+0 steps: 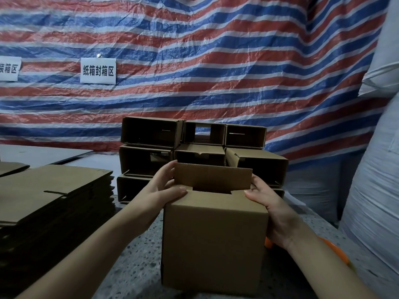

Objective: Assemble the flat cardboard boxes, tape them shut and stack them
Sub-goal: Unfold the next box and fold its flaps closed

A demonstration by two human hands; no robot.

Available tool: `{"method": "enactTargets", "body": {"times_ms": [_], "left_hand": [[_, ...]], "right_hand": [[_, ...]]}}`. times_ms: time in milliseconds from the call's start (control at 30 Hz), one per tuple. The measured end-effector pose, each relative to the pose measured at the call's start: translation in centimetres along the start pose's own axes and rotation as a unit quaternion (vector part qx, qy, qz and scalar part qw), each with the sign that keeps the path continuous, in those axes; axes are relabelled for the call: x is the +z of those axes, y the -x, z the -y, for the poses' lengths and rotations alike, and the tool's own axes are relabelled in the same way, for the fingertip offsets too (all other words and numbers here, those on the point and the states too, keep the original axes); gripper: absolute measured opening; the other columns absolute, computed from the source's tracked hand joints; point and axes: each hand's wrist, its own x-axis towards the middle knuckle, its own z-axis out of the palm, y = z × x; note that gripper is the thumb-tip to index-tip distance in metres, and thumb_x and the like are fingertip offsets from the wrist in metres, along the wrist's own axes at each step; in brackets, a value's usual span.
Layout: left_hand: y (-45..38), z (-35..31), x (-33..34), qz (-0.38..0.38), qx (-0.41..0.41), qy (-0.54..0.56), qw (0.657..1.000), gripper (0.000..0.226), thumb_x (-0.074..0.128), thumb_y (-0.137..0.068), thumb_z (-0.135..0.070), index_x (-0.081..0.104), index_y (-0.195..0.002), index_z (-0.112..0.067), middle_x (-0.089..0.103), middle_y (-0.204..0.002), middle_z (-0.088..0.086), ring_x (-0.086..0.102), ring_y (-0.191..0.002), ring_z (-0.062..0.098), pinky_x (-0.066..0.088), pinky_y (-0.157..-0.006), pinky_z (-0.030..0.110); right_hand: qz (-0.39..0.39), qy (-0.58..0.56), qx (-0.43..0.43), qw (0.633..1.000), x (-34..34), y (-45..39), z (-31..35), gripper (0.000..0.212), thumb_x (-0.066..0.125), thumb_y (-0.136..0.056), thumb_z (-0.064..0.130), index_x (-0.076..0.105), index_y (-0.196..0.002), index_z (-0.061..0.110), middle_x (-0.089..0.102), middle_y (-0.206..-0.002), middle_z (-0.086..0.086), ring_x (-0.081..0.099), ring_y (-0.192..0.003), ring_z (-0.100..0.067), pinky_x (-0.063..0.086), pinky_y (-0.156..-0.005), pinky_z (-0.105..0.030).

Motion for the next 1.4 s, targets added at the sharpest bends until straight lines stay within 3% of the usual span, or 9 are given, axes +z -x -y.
{"method": "enactTargets", "body": {"times_ms": [233, 433, 700, 833, 933, 1067, 1167, 1300, 1400], "left_hand": [[0.1, 0.1, -0.4, -0.017, -0.005, -0.003, 1.0, 0.055, 0.081, -0.072, -0.024, 0.057, -0.12, -0.04, 0.064, -0.123, -0.007, 0.064, -0.11, 0.008, 0.05, -0.088, 0.028], [0.3, 0.5, 0.1, -0.033, -0.025, 0.02, 0.999, 0.03, 0.074, -0.069, -0.028, 0.059, -0.091, -0.014, 0.07, -0.115, -0.01, 0.068, -0.101, 0.013, 0.049, -0.078, 0.029], [0.1, 0.3, 0.0, -0.037, -0.031, -0.029, 0.998, 0.029, 0.072, -0.067, -0.031, 0.06, -0.086, -0.012, 0.071, -0.11, -0.014, 0.068, -0.1, 0.008, 0.048, -0.079, 0.026], [-0.1, -1.2, 0.2, -0.033, -0.069, -0.12, 0.99, 0.009, 0.07, -0.085, -0.017, 0.063, -0.091, -0.014, 0.062, -0.124, -0.013, 0.063, -0.106, 0.01, 0.05, -0.079, 0.024], [0.4, -3.1, 1.2, -0.055, -0.007, -0.312, 0.949, 0.011, 0.066, -0.091, -0.021, 0.064, -0.099, -0.029, 0.052, -0.128, -0.021, 0.052, -0.114, 0.004, 0.048, -0.082, 0.018], [2.2, -4.6, 5.3, -0.025, 0.162, -0.535, 0.829, 0.051, 0.035, -0.091, -0.058, 0.049, -0.136, -0.038, 0.042, -0.145, -0.022, 0.026, -0.142, 0.003, 0.018, -0.119, 0.032], [2.7, -3.7, 8.0, 0.03, 0.159, -0.617, 0.77, 0.073, 0.013, -0.087, -0.073, 0.028, -0.15, -0.039, 0.029, -0.157, -0.017, 0.02, -0.146, 0.005, 0.004, -0.115, 0.028], [2.8, -2.7, 8.5, 0.012, 0.185, -0.64, 0.746, 0.068, 0.016, -0.091, -0.07, 0.037, -0.146, -0.036, 0.044, -0.15, -0.014, 0.039, -0.138, 0.007, 0.026, -0.111, 0.026], [3.2, -2.8, 8.4, 0.019, 0.192, -0.652, 0.733, 0.058, 0.024, -0.093, -0.066, 0.061, -0.126, -0.035, 0.065, -0.126, -0.016, 0.061, -0.114, 0.003, 0.047, -0.093, 0.022]], "right_hand": [[0.012, 0.01, -0.043, 0.999, -0.6, 0.0, 0.0, 0.055, 0.075, -0.079, 0.02, 0.06, -0.131, 0.03, 0.069, -0.121, -0.002, 0.069, -0.11, -0.028, 0.06, -0.083, -0.034], [-0.029, 0.041, -0.039, 0.998, -1.0, -0.2, -0.5, 0.015, 0.068, -0.077, 0.022, 0.073, -0.088, 0.014, 0.069, -0.126, 0.008, 0.062, -0.123, -0.016, 0.049, -0.104, -0.042], [-0.042, 0.088, -0.032, 0.995, -0.8, -0.1, -0.2, 0.009, 0.069, -0.074, 0.024, 0.07, -0.073, 0.015, 0.072, -0.118, -0.001, 0.064, -0.116, -0.028, 0.05, -0.102, -0.046], [-0.049, 0.101, -0.024, 0.993, -0.5, 0.1, 0.1, 0.007, 0.069, -0.076, 0.022, 0.071, -0.074, 0.015, 0.071, -0.117, 0.0, 0.063, -0.115, -0.027, 0.05, -0.1, -0.045], [-0.056, 0.119, -0.015, 0.991, -0.4, 0.0, 0.3, 0.018, 0.067, -0.088, 0.011, 0.072, -0.071, 0.017, 0.072, -0.116, 0.002, 0.064, -0.114, -0.026, 0.05, -0.102, -0.047], [-0.051, 0.136, 0.0, 0.989, -0.4, 0.1, 0.8, 0.019, 0.065, -0.092, 0.009, 0.07, -0.075, 0.015, 0.07, -0.119, 0.001, 0.064, -0.112, -0.025, 0.052, -0.098, -0.045], [-0.042, 0.133, 0.009, 0.99, -0.4, 0.1, 0.9, 0.015, 0.066, -0.091, 0.012, 0.072, -0.078, 0.016, 0.069, -0.12, 0.0, 0.064, -0.112, -0.027, 0.054, -0.096, -0.047], [-0.051, 0.149, 0.008, 0.987, -0.5, 0.0, 0.9, 0.01, 0.066, -0.092, 0.012, 0.071, -0.084, 0.013, 0.069, -0.122, 0.0, 0.063, -0.113, -0.028, 0.054, -0.096, -0.044], [-0.054, 0.156, 0.01, 0.986, -0.6, 0.0, 0.8, 0.009, 0.069, -0.09, 0.017, 0.074, -0.083, 0.017, 0.069, -0.121, 0.002, 0.062, -0.114, -0.026, 0.053, -0.096, -0.044]]}}
